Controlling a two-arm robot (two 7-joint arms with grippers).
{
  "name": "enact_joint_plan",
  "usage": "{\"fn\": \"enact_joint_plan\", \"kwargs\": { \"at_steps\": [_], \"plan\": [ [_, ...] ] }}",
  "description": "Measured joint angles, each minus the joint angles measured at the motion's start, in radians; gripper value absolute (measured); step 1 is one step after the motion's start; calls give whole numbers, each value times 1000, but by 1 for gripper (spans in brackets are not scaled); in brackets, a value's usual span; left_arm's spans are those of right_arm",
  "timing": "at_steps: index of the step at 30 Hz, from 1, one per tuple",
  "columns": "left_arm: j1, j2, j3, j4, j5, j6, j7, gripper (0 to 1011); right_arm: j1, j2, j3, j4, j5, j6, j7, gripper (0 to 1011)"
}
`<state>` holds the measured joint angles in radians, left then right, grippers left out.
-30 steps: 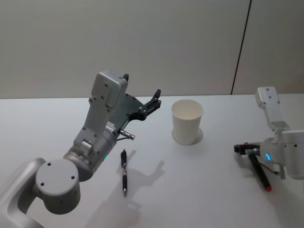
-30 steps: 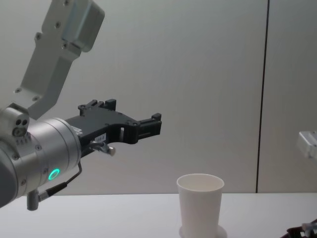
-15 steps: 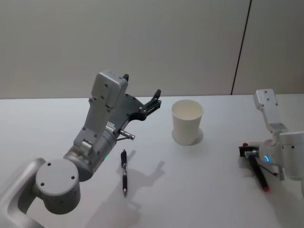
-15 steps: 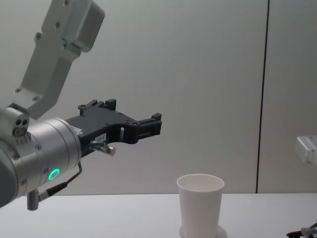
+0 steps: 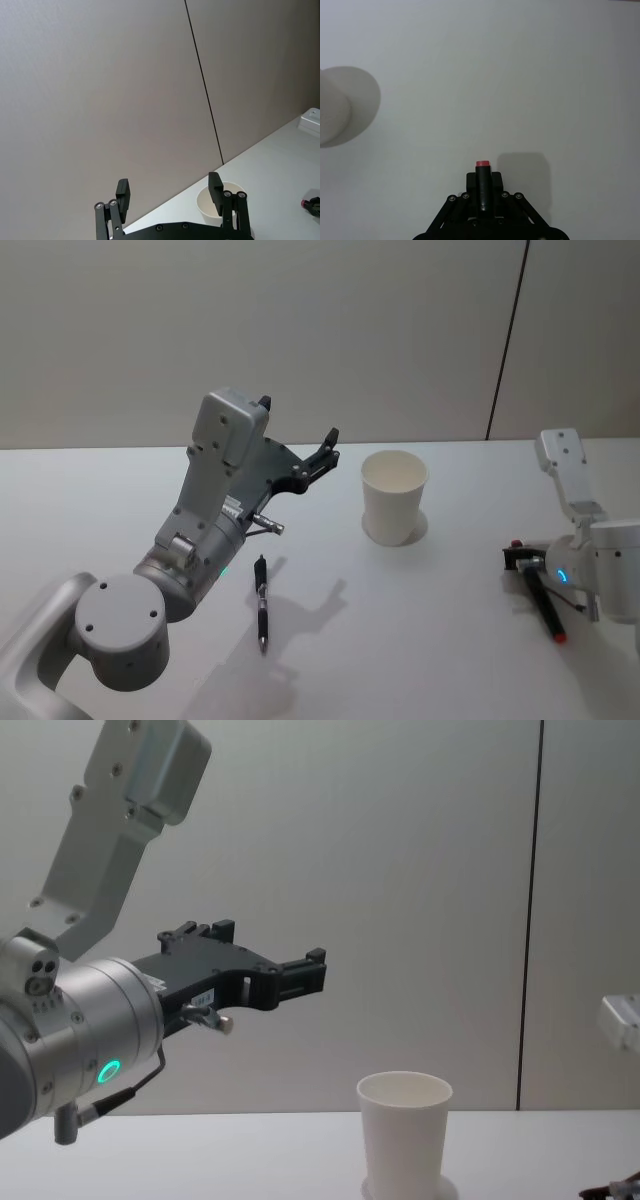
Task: Place the pen into the pen holder.
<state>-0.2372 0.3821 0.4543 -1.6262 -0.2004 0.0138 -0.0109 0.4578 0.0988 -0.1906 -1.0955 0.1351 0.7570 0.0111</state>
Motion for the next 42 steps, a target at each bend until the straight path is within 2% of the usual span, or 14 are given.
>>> {"fn": "enact_joint_plan", "kwargs": {
  "at_steps": [11, 19, 33, 42],
  "plan": [
    [0, 0, 0, 0, 0, 0, 0, 1003, -24, 8, 10, -58, 7, -66, 20, 165],
    [0, 0, 0, 0, 0, 0, 0, 1003, -43, 16, 19, -113, 17, -144, 41, 165],
    [0, 0, 0, 0, 0, 0, 0, 1003, -65, 29, 33, -180, 34, -316, 96, 165],
    [0, 0, 0, 0, 0, 0, 0, 1003, -66, 32, 38, -193, 51, -454, 140, 165]
  ]
}}
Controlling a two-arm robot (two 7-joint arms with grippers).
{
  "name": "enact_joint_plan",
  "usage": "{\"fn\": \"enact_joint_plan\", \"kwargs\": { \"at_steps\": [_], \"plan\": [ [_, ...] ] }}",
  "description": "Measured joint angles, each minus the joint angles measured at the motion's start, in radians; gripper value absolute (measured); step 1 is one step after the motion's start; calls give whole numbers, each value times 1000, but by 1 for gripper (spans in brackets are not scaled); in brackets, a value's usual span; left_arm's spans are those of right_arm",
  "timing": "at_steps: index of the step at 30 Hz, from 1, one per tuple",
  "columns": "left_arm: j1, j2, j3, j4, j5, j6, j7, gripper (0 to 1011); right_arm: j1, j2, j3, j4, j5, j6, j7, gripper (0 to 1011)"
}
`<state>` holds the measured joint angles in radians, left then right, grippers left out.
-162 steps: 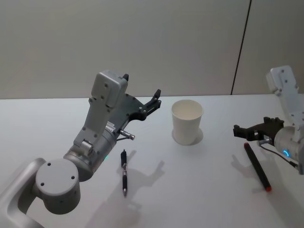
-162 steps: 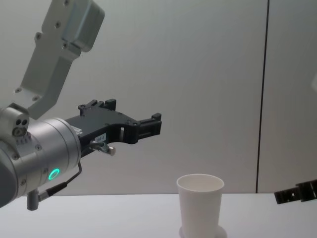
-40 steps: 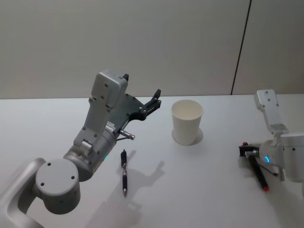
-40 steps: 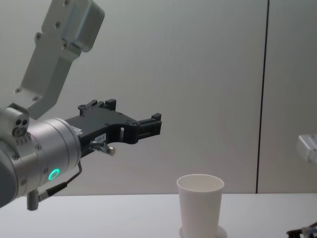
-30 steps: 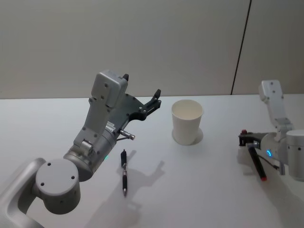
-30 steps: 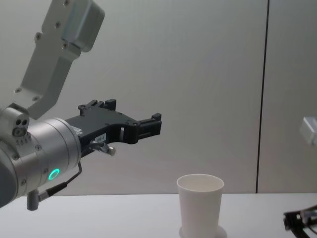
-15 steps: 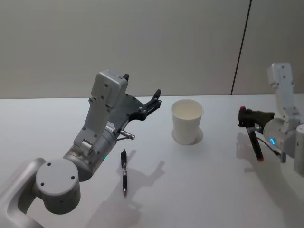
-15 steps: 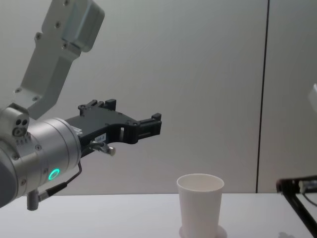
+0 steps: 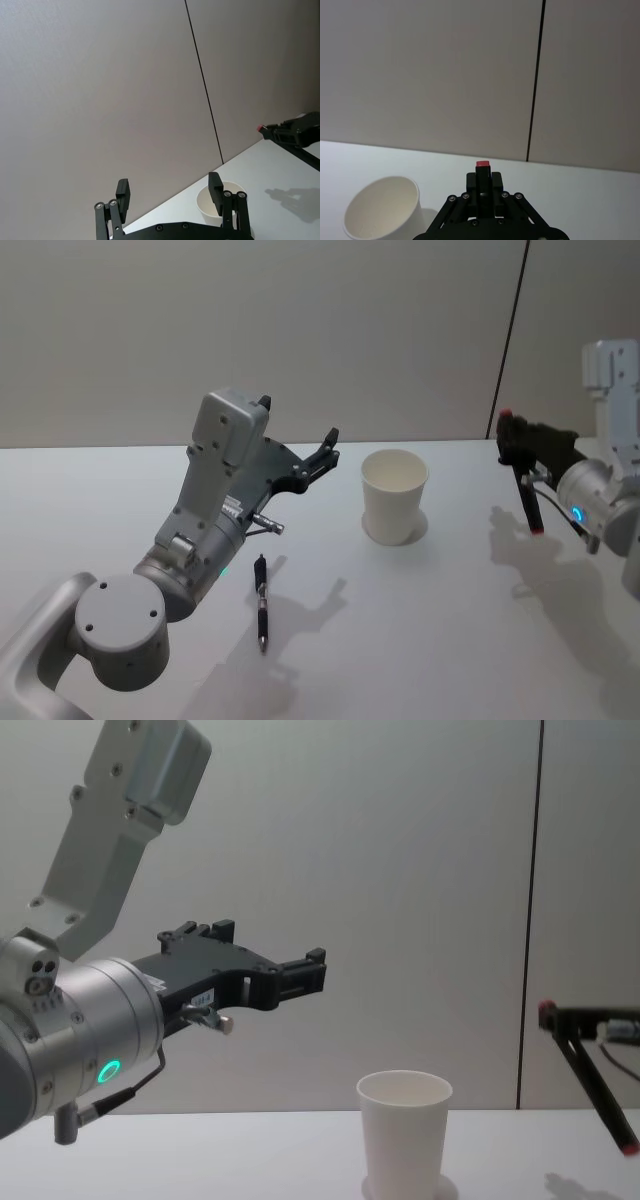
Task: Place the pen into the pen holder.
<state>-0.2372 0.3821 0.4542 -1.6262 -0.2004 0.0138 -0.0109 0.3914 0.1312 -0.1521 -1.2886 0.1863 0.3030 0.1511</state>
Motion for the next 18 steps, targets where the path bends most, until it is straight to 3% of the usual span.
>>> {"fn": "enact_joint_plan", "kwargs": {
  "at_steps": [18],
  "plan": [
    [0, 0, 0, 0, 0, 0, 0, 1003, 49, -26, -10, 73, 55, -319, 89, 165]
  ]
}}
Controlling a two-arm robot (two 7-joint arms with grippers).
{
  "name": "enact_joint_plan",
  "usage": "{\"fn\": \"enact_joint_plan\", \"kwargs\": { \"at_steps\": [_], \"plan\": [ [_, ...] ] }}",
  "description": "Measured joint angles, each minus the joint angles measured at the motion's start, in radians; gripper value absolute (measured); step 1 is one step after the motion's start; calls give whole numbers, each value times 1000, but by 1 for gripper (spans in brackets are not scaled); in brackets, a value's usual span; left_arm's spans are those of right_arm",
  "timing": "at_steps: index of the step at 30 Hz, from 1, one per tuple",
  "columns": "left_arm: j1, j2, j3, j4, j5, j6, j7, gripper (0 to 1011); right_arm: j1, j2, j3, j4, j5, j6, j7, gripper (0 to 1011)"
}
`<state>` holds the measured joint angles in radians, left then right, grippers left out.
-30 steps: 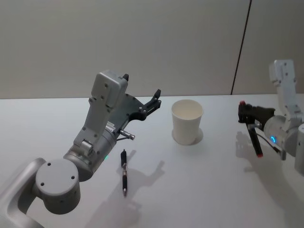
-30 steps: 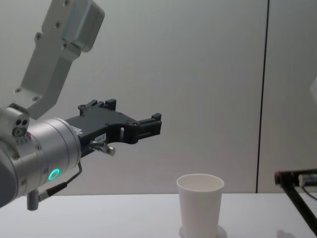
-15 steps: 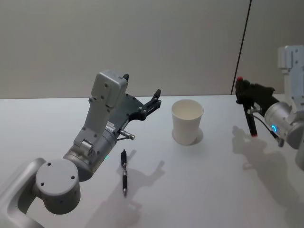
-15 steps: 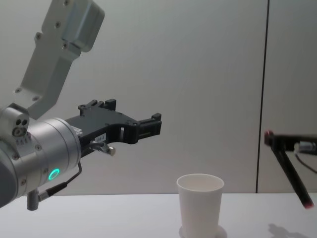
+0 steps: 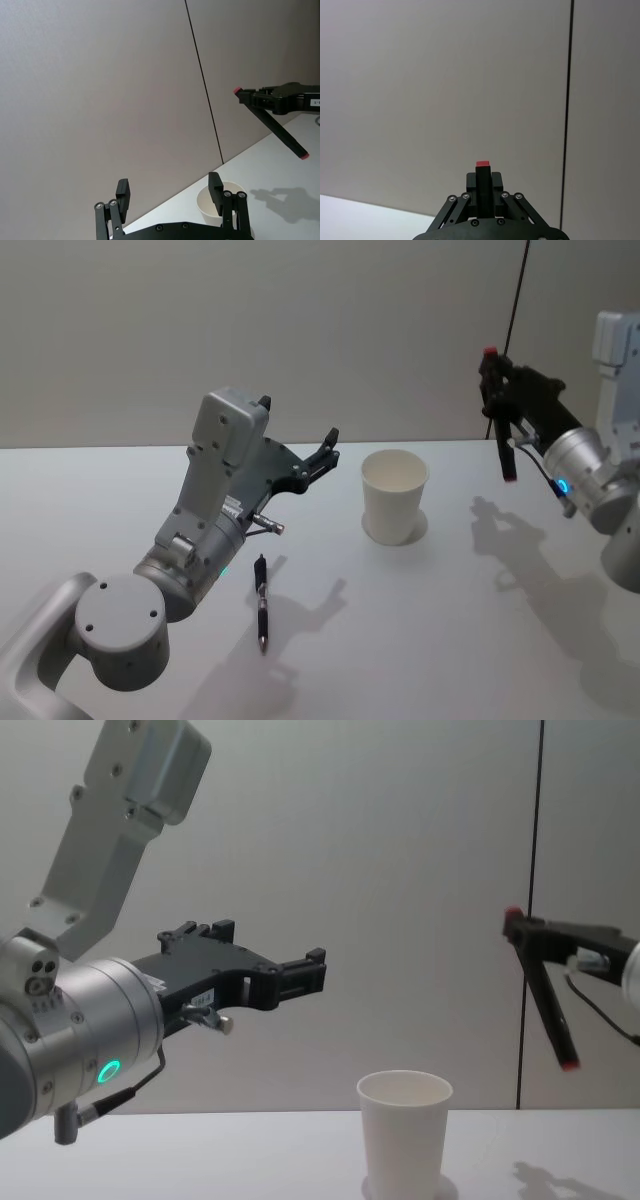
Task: Place the pen into the pen holder.
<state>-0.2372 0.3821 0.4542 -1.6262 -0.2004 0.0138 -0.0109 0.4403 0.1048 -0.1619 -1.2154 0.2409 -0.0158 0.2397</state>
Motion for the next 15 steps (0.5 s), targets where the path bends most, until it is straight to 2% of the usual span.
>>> {"fn": "enact_joint_plan", "kwargs": {
  "at_steps": [5, 15],
  "plan": [
    [0, 0, 0, 0, 0, 0, 0, 1003, 24, -18, -13, 42, 8, -99, 21, 165],
    [0, 0, 0, 0, 0, 0, 0, 1003, 79, -57, -43, 149, 5, -256, 46, 165]
  ]
}}
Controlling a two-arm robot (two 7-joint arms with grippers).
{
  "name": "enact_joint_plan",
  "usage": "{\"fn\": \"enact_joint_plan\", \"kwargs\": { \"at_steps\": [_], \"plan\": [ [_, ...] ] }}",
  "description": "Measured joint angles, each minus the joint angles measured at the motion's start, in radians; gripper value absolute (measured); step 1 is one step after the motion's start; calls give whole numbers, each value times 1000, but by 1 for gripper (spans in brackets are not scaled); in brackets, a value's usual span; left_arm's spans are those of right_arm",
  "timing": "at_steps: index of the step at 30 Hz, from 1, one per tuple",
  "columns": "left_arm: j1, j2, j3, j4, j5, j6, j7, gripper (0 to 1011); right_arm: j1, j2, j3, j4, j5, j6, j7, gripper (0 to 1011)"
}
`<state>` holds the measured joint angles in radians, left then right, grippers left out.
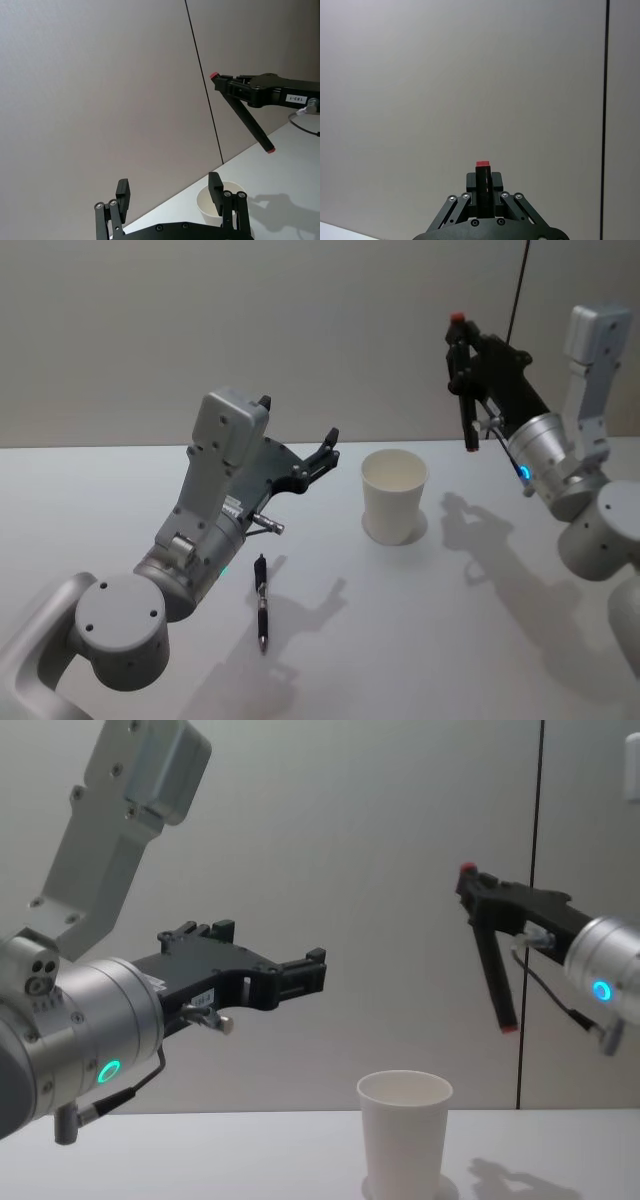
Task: Place the pen into the pen holder.
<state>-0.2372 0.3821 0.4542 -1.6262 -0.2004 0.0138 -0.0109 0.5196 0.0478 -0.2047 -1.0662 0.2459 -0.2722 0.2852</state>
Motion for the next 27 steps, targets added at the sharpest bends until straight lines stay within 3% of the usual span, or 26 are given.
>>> {"fn": "enact_joint_plan", "kwargs": {
  "at_steps": [12, 27],
  "plan": [
    [0, 0, 0, 0, 0, 0, 0, 1003, 77, -43, -28, 168, -12, -160, 19, 165],
    [0, 0, 0, 0, 0, 0, 0, 1003, 173, -89, -49, 389, -9, -298, 46, 165]
  ]
}}
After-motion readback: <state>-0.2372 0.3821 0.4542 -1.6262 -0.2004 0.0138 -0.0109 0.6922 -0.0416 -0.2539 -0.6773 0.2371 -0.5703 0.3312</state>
